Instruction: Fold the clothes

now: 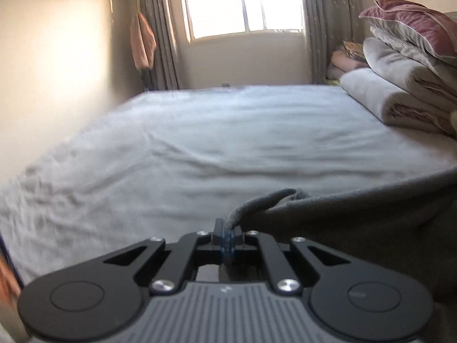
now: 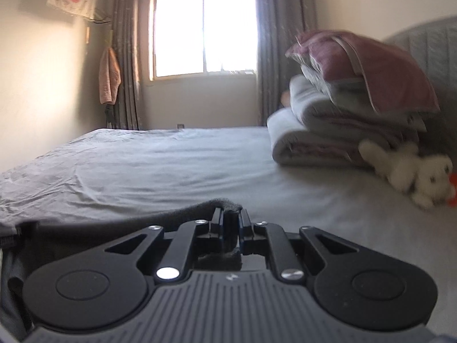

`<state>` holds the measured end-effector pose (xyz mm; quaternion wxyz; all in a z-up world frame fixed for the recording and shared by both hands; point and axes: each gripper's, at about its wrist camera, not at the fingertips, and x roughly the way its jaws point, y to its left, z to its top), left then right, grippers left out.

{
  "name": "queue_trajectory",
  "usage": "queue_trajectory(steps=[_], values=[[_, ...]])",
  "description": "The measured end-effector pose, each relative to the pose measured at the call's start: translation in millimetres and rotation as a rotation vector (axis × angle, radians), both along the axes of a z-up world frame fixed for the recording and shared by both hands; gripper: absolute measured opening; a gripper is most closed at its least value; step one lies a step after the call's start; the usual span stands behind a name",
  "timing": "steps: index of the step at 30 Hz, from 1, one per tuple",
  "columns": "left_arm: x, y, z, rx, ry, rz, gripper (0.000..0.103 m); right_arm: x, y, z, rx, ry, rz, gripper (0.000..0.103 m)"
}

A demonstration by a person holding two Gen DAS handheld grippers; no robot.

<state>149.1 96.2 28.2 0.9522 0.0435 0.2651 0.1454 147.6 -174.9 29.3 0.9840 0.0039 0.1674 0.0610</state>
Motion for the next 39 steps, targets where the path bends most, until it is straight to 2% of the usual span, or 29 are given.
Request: queue_trajectory(steps=[3, 9, 12, 15, 17, 18, 21, 23, 27, 30, 39], values=[[23.9, 4.2, 12.5, 0.050, -0.025, 0.016, 0.004, 17.2, 6.8, -8.6, -0.027, 0.017, 0.004, 0.012], [64.7, 2.0, -13.1, 0.095, 0.016, 0.018, 0.004, 51.6, 20.3, -25.9, -0.082, 0.051, 0.013, 0.012], [75.3, 1.4, -28.4, 0.096, 0.044, 0.018, 0.004, 68.7, 27.1, -34.6, -0.109, 0.068, 0.017, 0.012], [77.5, 3.1, -33.2, 0.056, 0.067, 0.020, 0.008, 72.4, 25.6, -39.7, -0.075, 0.117, 0.012, 0.012], [74.2, 3.5, -30.8, 0.025, 0.069, 0.014, 0.012, 71.3, 23.3, -39.4, -0.046, 0.142, 0.010, 0.015], [71.3, 3.1, -28.9, 0.013, 0.071, 0.013, 0.019, 68.9, 21.3, -37.6, -0.027, 0.151, 0.012, 0.018], [61.5, 0.5, -22.0, -0.032, 0.083, 0.004, 0.030, 58.9, 16.1, -30.4, 0.012, 0.162, 0.014, 0.026], [52.4, -3.2, -17.0, -0.057, 0.095, -0.007, 0.030, 50.1, 12.1, -25.4, 0.037, 0.171, 0.015, 0.032], [29.3, -11.3, -9.6, -0.078, 0.108, -0.036, 0.037, 30.8, 1.5, -16.9, 0.125, 0.201, 0.017, 0.032], [10.5, -17.0, -5.7, -0.095, 0.123, -0.060, 0.039, 14.1, -3.3, -10.7, 0.169, 0.217, 0.021, 0.033], [-43.7, -24.7, -11.8, -0.170, 0.172, -0.105, 0.040, -29.5, -3.0, -11.8, 0.205, 0.252, 0.026, 0.034]])
